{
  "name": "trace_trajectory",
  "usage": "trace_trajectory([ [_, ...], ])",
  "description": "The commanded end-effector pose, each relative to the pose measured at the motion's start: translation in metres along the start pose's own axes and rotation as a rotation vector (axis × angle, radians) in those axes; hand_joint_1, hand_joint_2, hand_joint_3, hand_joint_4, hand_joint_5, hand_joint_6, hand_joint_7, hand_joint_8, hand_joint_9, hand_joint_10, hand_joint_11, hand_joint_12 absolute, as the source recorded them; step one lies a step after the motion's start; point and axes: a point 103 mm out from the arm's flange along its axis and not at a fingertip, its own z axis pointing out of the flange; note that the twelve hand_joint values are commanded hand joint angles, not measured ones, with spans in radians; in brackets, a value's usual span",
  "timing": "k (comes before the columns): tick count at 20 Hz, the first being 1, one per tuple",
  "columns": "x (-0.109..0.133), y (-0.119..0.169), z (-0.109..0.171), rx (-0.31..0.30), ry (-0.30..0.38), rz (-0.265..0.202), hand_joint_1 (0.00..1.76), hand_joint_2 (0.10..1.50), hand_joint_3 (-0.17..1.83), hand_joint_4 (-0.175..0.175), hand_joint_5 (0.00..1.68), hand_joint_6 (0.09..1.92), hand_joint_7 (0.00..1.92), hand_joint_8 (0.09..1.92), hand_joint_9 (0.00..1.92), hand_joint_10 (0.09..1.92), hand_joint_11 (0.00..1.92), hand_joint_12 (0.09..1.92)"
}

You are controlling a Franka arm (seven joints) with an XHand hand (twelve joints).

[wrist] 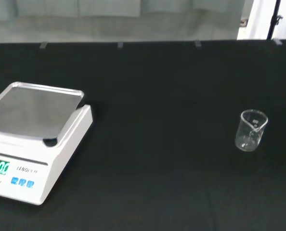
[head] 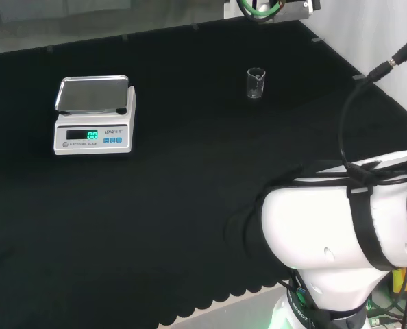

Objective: Pick up the beaker.

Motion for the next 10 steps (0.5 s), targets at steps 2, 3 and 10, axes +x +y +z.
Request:
trace_trajectory([
  [2,-0.045,0.087,0.069,-0.032,-0.032,0.054,0.22,0.99,0.11,-0.046,0.14,0.09,0.0,0.63,0.15,0.85,0.06,1.51],
  [3,-0.053,0.1,0.076,-0.034,-0.038,0.061,0.22,0.99,0.11,-0.048,0.14,0.09,0.0,0.65,0.16,0.86,0.06,1.51],
  [10,-0.117,0.182,0.134,0.033,-0.015,0.104,0.26,0.98,0.11,-0.059,0.19,0.09,0.0,0.75,0.21,0.87,0.11,1.51],
])
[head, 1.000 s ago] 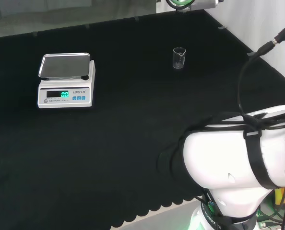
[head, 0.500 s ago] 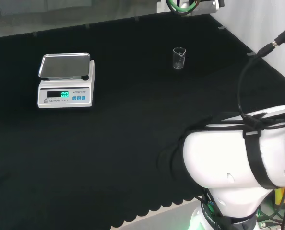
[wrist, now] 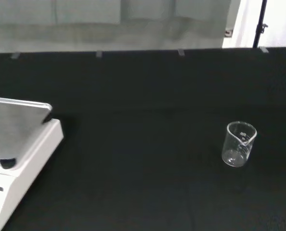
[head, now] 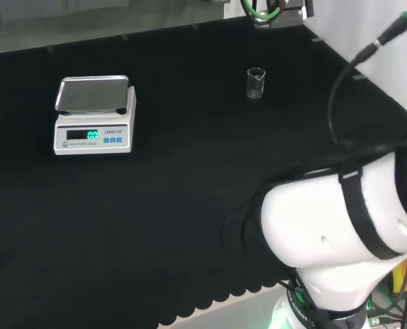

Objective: Pick up the beaker.

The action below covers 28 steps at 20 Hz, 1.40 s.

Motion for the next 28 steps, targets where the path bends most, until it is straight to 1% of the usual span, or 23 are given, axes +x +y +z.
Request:
trace_trajectory([
  [1,-0.089,0.128,0.102,0.064,-0.003,0.066,0.27,0.98,0.11,-0.06,0.19,0.09,0.0,0.75,0.21,0.87,0.11,1.51],
  [4,-0.105,0.158,0.126,0.122,0.019,0.066,0.27,0.98,0.11,-0.061,0.19,0.09,0.0,0.77,0.22,0.87,0.11,1.51],
  [7,-0.117,0.184,0.151,0.177,0.028,0.055,0.27,0.98,0.11,-0.062,0.2,0.09,0.0,0.77,0.22,0.87,0.12,1.51],
  [11,-0.125,0.2,0.171,0.218,0.033,0.046,0.27,0.98,0.11,-0.062,0.2,0.09,0.0,0.78,0.22,0.87,0.12,1.51],
  [15,-0.133,0.215,0.186,0.245,0.037,0.047,0.27,0.98,0.11,-0.063,0.2,0.09,0.0,0.78,0.22,0.87,0.12,1.51],
  [19,-0.145,0.22,0.205,0.269,0.047,0.056,0.27,0.98,0.1,-0.063,0.2,0.09,0.01,0.79,0.23,0.87,0.13,1.51],
  [24,-0.158,0.217,0.227,0.312,0.051,0.07,0.27,0.98,0.1,-0.063,0.2,0.09,0.02,0.8,0.23,0.88,0.13,1.51],
  [26,-0.164,0.215,0.237,0.333,0.07,0.08,0.26,0.98,0.1,-0.063,0.2,0.09,0.02,0.81,0.23,0.88,0.13,1.51],
  [28,-0.166,0.213,0.247,0.353,0.07,0.083,0.26,0.98,0.1,-0.063,0.2,0.09,0.02,0.81,0.23,0.88,0.13,1.51],
])
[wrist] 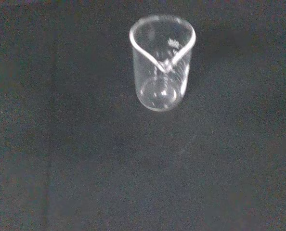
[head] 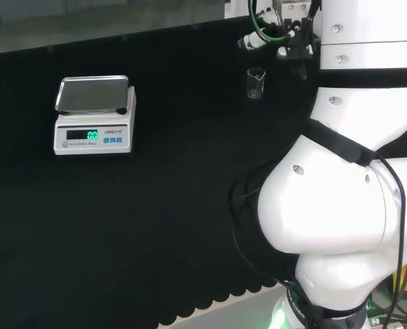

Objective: Pick up the beaker.

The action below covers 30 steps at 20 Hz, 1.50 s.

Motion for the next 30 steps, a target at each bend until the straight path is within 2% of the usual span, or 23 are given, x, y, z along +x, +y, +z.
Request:
trace_trajectory([
  [1,-0.014,0.005,0.029,0.063,0.035,0.005,0.26,0.98,0.1,-0.063,0.2,0.09,0.02,0.81,0.23,0.88,0.13,1.51],
  [15,-0.001,0.032,0.064,0.127,0.038,-0.007,0.26,0.97,0.1,-0.064,0.2,0.09,0.02,0.82,0.23,0.88,0.13,1.51],
  [30,-0.02,0.068,0.093,0.157,0.085,-0.019,0.25,0.97,0.1,-0.065,0.21,0.09,0.02,0.83,0.23,0.88,0.13,1.51],
])
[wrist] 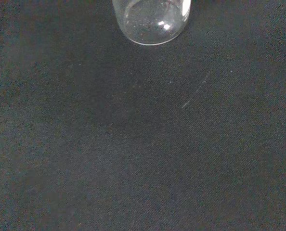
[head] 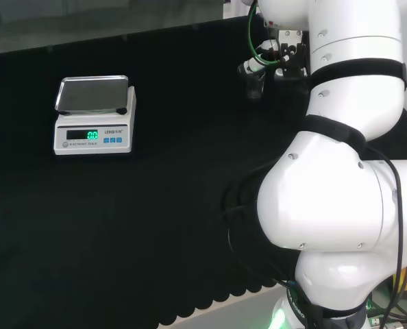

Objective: Pick up the beaker.

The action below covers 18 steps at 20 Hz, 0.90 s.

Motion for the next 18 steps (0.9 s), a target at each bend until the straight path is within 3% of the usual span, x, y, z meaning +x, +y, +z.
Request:
trace_trajectory([
  [1,-0.01,0.012,0.019,0.029,0.037,-0.011,0.25,0.97,0.1,-0.065,0.21,0.09,0.02,0.83,0.24,0.88,0.13,1.51],
  [12,-0.011,0.017,0.024,0.028,0.045,-0.008,0.26,0.97,0.1,-0.068,0.22,0.09,0.04,0.84,0.26,0.89,0.16,1.51],
  [18,0.002,0.014,0.028,-0.131,-0.004,0.001,0.39,0.99,0.11,-0.085,0.33,0.09,0.21,0.88,0.47,0.85,0.34,1.44],
])
